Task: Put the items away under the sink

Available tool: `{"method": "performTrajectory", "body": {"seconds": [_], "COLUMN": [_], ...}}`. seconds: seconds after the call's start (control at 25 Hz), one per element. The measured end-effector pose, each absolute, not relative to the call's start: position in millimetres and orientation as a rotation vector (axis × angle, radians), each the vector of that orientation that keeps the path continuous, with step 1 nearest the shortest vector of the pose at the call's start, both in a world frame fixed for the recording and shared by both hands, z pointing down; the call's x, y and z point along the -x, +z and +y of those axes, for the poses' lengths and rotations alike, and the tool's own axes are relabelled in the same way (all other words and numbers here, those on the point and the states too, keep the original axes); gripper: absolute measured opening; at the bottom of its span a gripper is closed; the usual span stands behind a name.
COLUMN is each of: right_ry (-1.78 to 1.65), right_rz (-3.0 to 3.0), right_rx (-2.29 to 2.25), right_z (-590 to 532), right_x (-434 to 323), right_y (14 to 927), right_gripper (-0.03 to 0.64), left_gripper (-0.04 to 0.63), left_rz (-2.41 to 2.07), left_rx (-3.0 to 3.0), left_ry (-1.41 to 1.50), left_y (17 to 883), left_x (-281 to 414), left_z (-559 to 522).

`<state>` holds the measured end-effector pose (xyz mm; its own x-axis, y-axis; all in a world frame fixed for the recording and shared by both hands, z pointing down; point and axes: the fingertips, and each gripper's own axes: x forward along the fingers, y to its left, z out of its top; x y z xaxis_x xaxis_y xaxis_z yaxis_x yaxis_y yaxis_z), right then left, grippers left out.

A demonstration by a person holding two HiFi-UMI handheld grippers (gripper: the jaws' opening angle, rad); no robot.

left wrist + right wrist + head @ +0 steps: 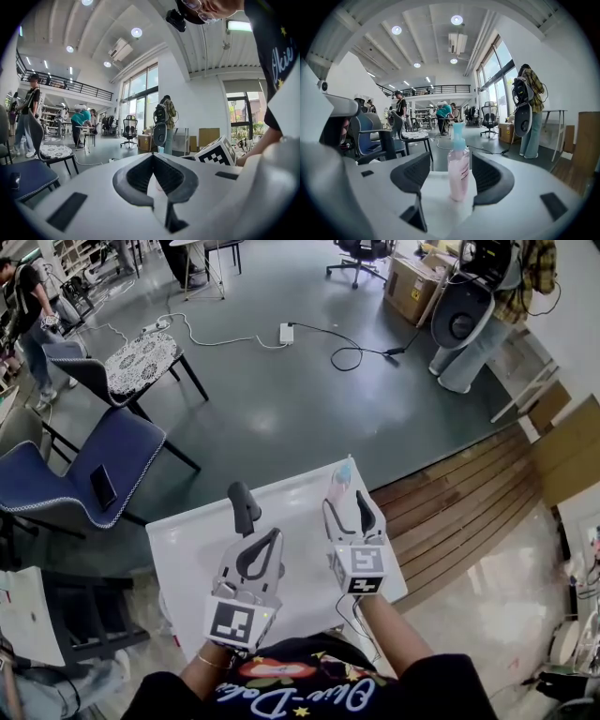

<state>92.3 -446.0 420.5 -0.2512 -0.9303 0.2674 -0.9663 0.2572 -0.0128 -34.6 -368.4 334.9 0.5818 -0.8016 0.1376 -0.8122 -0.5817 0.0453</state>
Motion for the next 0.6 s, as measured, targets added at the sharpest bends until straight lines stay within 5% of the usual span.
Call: {"method": "performTrajectory", "body": {"seconds": [0.6], "right_ry": [0.297], "right_rz": [-2.282], "right_rx": [-1.76], "right_z": [-462.9], "right_x": [-94.5], "right_y": [439.8], "right_gripper": [0.276], "left_gripper": [0.008], "left_rz": [-1.415], "left_rx": [-2.683], "left_ry": [0.172], "left_y": [337.9], "left_x": [38.2], "left_z": [-380.7]}}
